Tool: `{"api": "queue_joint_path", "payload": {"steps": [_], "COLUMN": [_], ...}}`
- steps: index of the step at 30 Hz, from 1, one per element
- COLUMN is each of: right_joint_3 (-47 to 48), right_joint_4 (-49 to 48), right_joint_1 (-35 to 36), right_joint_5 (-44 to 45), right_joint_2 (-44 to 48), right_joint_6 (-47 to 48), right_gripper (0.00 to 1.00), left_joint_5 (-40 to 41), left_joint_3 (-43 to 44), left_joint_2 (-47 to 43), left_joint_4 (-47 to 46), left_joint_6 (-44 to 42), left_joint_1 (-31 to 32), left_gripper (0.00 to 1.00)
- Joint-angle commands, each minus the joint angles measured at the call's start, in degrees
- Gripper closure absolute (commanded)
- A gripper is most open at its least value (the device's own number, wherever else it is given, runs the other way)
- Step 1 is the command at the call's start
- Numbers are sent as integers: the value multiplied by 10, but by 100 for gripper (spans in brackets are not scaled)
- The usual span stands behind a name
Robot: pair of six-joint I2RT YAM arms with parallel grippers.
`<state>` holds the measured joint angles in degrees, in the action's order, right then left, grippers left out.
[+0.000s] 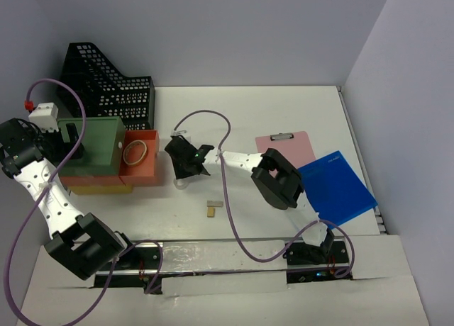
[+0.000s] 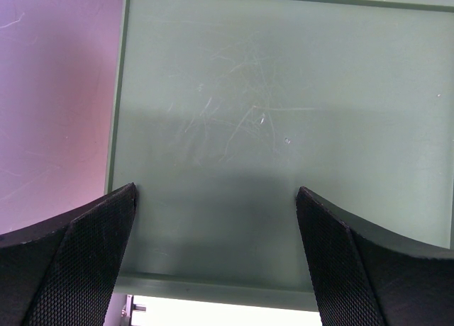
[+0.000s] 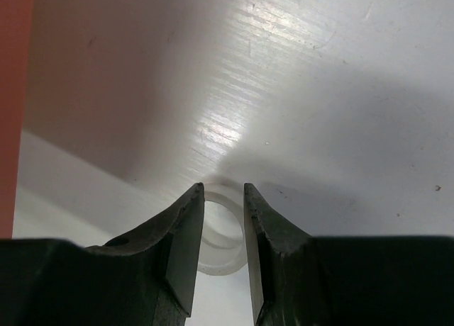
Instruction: Organize the desk
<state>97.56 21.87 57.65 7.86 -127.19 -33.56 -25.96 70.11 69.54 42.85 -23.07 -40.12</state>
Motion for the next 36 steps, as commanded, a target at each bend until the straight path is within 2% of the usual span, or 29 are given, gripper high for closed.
{"api": "queue_joint_path", "payload": {"steps": [1, 10, 13, 18, 21, 23, 24, 25, 32, 34, 36], "right_joint_3": [-33, -123, -125, -69, -29, -25, -30, -39, -176, -194, -194], "right_joint_4": [-6, -57, -59, -15, 7, 12, 8, 6, -85, -107, -124], "right_joint_1": [10, 18, 19, 19, 19, 19, 19, 19, 16, 14, 13], "right_joint_5": [-17, -26, -31, -15, 5, 14, 17, 17, 54, 66, 74], "right_joint_2": [37, 116, 105, 47, 25, 24, 32, 34, 231, 306, 332], "right_joint_6": [9, 11, 6, 6, 11, 13, 14, 15, 62, 81, 95], "right_gripper": [64, 64, 64, 65, 70, 92, 98, 100, 100, 100, 100], "left_joint_5": [-1, 0, -2, -3, 1, 5, 5, 6, -6, -8, -8], "left_joint_3": [-11, -9, -9, -10, -14, -14, -14, -14, -5, -5, -10], "left_joint_2": [2, 3, 5, 2, -1, -3, -4, -5, -12, -16, -19], "left_joint_4": [7, 7, 7, 10, 11, 10, 11, 11, 19, 18, 14], "left_joint_6": [2, 0, 3, 1, -5, -5, -6, -6, 0, 4, 7], "left_joint_1": [-2, -2, -1, -2, -1, -2, -2, -2, -2, -2, -1], "left_gripper": [1, 1, 1, 1, 1, 1, 1, 1, 1, 1, 1]}}
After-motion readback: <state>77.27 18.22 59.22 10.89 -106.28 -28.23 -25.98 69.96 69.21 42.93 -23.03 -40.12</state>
